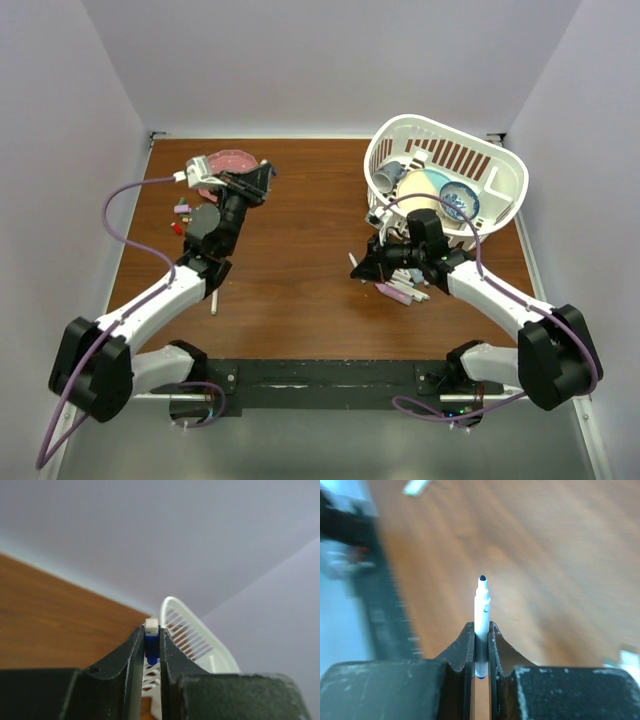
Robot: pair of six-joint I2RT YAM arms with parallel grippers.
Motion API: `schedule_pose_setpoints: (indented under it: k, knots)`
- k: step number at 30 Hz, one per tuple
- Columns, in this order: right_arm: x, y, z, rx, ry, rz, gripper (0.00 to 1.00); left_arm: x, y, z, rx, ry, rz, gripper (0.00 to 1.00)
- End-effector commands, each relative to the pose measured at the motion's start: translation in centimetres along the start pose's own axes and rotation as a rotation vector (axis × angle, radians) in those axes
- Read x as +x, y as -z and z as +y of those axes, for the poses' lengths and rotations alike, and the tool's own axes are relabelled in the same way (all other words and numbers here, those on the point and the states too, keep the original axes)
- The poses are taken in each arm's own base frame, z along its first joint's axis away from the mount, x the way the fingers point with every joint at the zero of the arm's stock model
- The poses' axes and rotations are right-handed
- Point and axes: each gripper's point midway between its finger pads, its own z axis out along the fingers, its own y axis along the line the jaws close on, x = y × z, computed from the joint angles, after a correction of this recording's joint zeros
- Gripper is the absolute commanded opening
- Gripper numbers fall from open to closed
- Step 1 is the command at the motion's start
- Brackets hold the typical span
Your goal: Open the pen caps
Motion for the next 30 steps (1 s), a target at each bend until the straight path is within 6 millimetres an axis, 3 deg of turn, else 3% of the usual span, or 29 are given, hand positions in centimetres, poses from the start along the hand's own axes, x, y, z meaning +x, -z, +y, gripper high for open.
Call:
schedule_pose_setpoints:
  k: [1,5,11,22,30]
  knots:
    - [-1.3,2.5,-4.4,0.257,0.318,0.055,0.0,2.0,5.8,11.2,-0.432,-0.054,0.053,0.0]
    - [-0.8,3.7,-7.2,0.388,0.388,0.146,0.0,1.6,10.1,17.6,-0.611,-0.071,0.064,0.0]
    - [2.3,4.8,-10.1,0.471,0.392,0.359,0.01,2.1,12.6,22.8,-0.744,-0.041,0.151,0.0]
    - [5.1,5.6,-12.1,0.528,0.359,0.518,0.09,3.1,12.7,27.5,-0.882,-0.034,0.259,0.07]
    - [4.8,5.6,-12.1,0.537,0.358,0.513,0.24,1.5,12.7,28.5,-0.914,-0.017,0.216,0.36]
